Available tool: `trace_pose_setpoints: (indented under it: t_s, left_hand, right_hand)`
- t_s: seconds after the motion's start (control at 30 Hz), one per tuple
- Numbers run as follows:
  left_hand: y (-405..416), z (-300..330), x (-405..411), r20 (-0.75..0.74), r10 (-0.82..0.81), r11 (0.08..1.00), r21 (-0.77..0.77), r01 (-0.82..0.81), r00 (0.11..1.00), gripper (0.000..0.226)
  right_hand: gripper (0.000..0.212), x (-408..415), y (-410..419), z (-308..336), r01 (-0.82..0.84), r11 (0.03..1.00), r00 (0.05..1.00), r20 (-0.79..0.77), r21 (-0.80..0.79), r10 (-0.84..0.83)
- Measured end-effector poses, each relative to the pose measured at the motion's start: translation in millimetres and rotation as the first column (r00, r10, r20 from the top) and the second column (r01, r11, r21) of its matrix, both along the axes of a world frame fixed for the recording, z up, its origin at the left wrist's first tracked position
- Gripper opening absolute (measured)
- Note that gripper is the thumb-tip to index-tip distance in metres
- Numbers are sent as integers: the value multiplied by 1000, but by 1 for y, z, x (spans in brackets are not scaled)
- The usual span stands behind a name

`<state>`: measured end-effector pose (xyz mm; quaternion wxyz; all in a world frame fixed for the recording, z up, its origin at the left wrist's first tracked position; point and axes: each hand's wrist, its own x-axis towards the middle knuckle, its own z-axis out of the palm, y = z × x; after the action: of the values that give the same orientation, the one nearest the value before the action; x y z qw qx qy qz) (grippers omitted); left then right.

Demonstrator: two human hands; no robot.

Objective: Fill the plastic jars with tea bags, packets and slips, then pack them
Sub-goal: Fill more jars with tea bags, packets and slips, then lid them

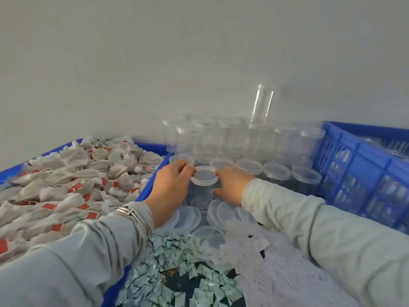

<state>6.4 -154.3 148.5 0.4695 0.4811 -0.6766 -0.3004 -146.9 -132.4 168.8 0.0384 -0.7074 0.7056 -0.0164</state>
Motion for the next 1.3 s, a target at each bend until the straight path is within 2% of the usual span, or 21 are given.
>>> trace_pose_setpoints:
  t_s: [0.13, 0.23, 0.3, 0.33, 0.43, 0.5, 0.6, 0.7, 0.77, 0.83, 0.9, 0.97, 1.03, 1.1, 1.17, 1.2, 1.3]
  left_hand:
    - [-9, -23, 37, 72, -64, 961, 272, 42, 995, 28]
    - [-11, -32, 48, 33, -104, 949, 301, 90, 994, 32]
    - [-17, -35, 51, 0, -104, 961, 257, 100, 995, 24]
    - [-19, -35, 52, 42, -123, 969, 219, 111, 991, 22]
    - [-19, -38, 61, 323, -207, 978, 48, 202, 923, 20]
    - [-21, -39, 69, 487, -194, 966, -54, 252, 851, 20]
    - [-30, -40, 82, 520, -143, 973, -82, 216, 842, 22]
    - [-33, -43, 86, 515, -131, 975, -86, 203, 847, 22]
    - [-32, -43, 85, 549, -145, 971, -81, 225, 823, 22]
    - [-30, -42, 84, 545, -149, 970, -82, 230, 825, 17]
    - [-26, -39, 82, 536, -146, 967, -101, 235, 831, 12]
    - [-19, -34, 76, 471, -162, 965, -110, 239, 867, 31]
    - [-7, -25, 69, 286, -219, 967, -68, 247, 933, 56]
    - [4, -16, 65, 128, -276, 960, -16, 280, 953, 72]
    - [12, -11, 63, 126, -311, 950, 47, 308, 942, 91]
    - [14, -10, 64, 160, -336, 942, 73, 328, 928, 102]
    - [21, -7, 67, 223, -386, 922, 121, 367, 895, 116]
  right_hand:
    - [72, 15, -35, -33, 66, 997, 997, -35, 36, -65]
    - [88, 17, -62, -42, 90, 996, 994, -61, 25, -88]
    - [95, 16, -79, -43, 87, 996, 993, -87, 24, -85]
    - [97, 16, -86, -42, 89, 996, 991, -100, 31, -85]
    - [100, 14, -104, -38, 96, 994, 987, -136, 55, -88]
    - [100, 14, -111, -36, 86, 995, 987, -137, 50, -79]
    - [100, 15, -113, -37, 82, 996, 991, -103, 24, -79]
    - [99, 18, -109, -39, 113, 992, 993, -19, -54, -114]
    - [95, 18, -101, -37, 153, 980, 983, 122, -130, -137]
    - [91, 16, -92, -30, 180, 959, 956, 268, -218, -118]
    - [88, 16, -78, -19, 164, 939, 936, 347, -302, -52]
    - [92, 20, -60, -11, 102, 917, 928, 369, -386, 52]
    - [99, 31, -35, -6, -16, 893, 914, 356, -450, 195]
    - [100, 46, -10, -5, -177, 831, 885, 283, -527, 369]
    - [95, 57, 11, -9, -326, 703, 846, 137, -632, 516]
    - [95, 61, 19, -13, -362, 658, 818, 113, -660, 564]
    - [104, 64, 37, -21, -337, 662, 737, 250, -669, 628]
